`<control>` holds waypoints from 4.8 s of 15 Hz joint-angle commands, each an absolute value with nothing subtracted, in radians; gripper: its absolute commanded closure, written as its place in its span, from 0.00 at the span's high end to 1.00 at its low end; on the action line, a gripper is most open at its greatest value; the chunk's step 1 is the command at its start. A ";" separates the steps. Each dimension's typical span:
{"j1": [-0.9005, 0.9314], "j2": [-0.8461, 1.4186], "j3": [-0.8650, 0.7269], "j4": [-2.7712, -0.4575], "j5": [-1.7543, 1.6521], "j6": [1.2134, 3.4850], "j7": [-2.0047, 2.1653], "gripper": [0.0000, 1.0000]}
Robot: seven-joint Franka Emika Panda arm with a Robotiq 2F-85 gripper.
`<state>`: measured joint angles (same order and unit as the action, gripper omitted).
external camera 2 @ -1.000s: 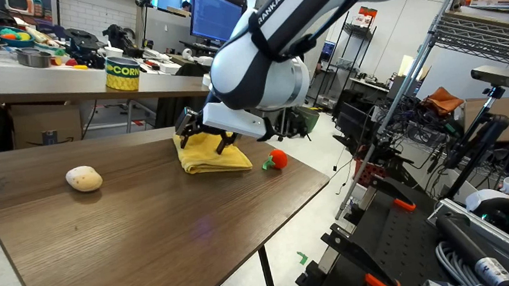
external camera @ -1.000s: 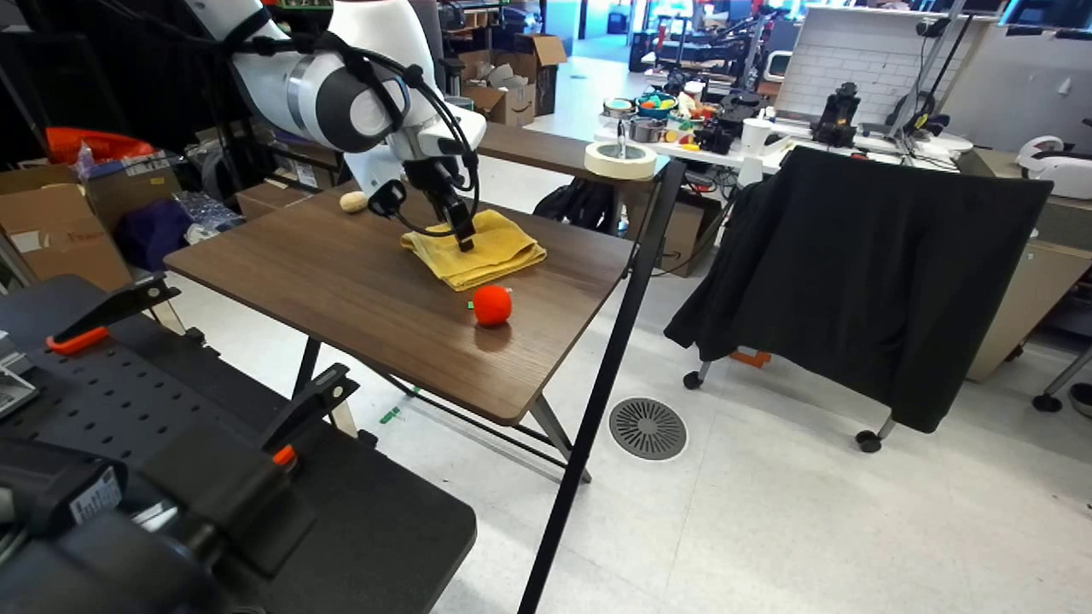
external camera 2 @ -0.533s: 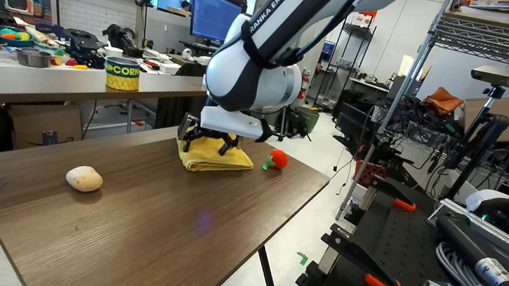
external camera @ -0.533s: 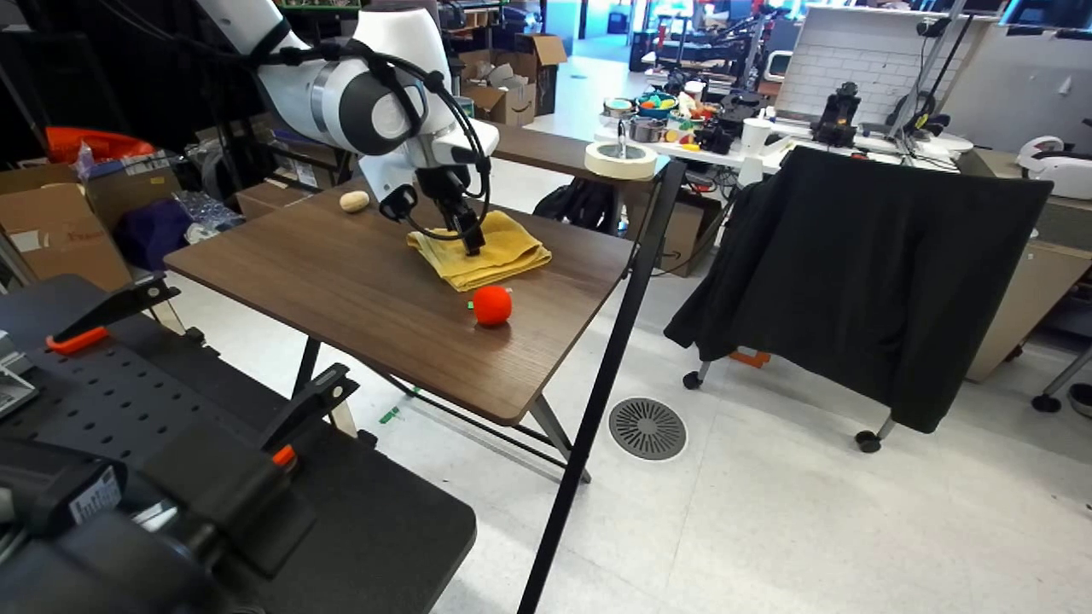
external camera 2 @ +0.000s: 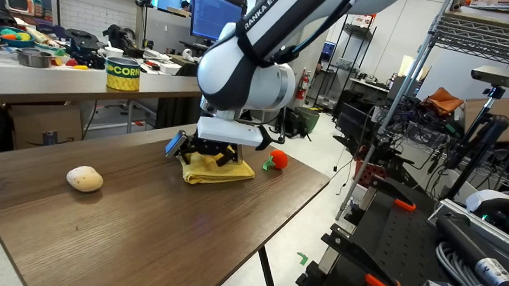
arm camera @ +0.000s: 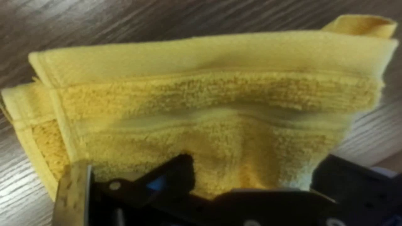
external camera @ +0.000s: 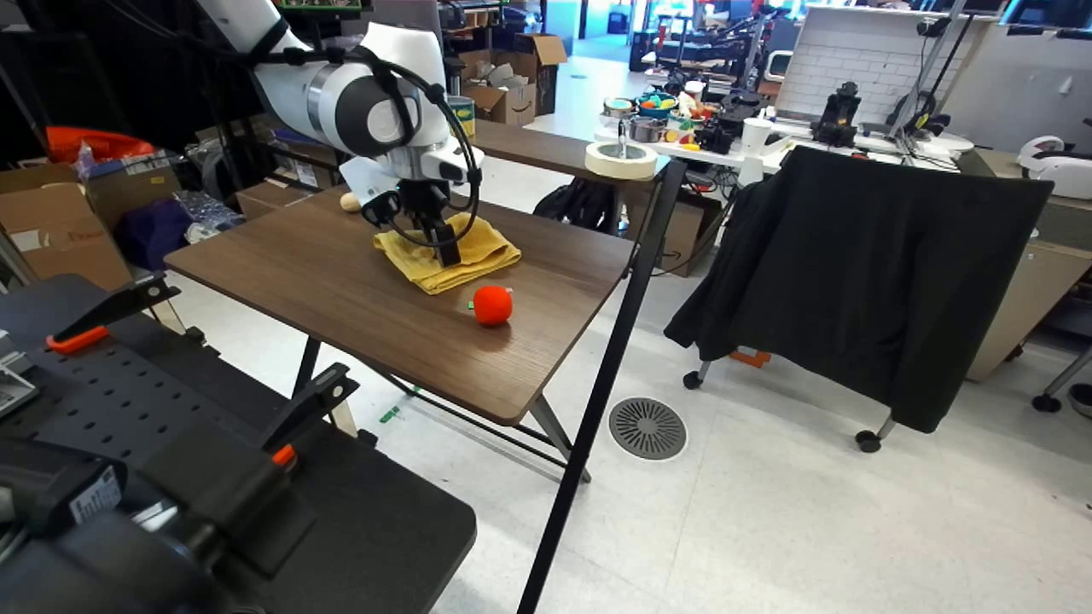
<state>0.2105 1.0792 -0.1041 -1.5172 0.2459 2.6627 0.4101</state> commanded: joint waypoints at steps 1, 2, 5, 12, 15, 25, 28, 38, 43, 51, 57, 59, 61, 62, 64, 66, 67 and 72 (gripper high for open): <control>0.174 1.176 -0.141 -1.412 0.227 2.607 0.496 1.00; 0.166 1.187 -0.161 -1.394 0.232 2.610 0.531 1.00; 0.113 1.220 -0.215 -1.348 0.246 2.623 0.625 1.00; 0.075 1.289 -0.247 -1.258 0.236 2.725 0.836 1.00; 0.127 1.301 -0.222 -1.251 0.224 2.807 0.829 1.00; 0.314 1.385 -0.112 -1.125 0.154 2.863 0.705 1.00; 0.318 1.375 -0.131 -1.139 0.156 2.854 0.684 1.00; 0.298 1.243 -0.280 -1.439 0.121 2.857 0.678 1.00; 0.336 1.136 -0.183 -1.590 0.087 2.921 0.516 1.00; 0.282 0.916 0.049 -1.872 0.069 2.960 0.194 1.00; 0.237 0.824 -0.048 -2.005 0.105 2.802 0.248 1.00; 0.208 0.835 -0.090 -2.010 0.102 2.747 0.269 1.00; 0.187 0.859 -0.127 -1.991 0.099 2.677 0.300 1.00; 0.174 0.864 -0.133 -1.977 0.100 2.624 0.311 1.00; 0.146 0.874 -0.106 -1.949 0.093 2.575 0.286 1.00; 0.130 0.888 -0.063 -1.922 0.087 2.560 0.241 1.00; 0.126 0.897 -0.039 -1.910 0.084 2.553 0.213 1.00; 0.190 0.959 0.077 -1.863 0.085 2.702 0.159 1.00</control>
<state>0.1533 0.8671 0.0156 -1.9172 0.0978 2.5954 0.1848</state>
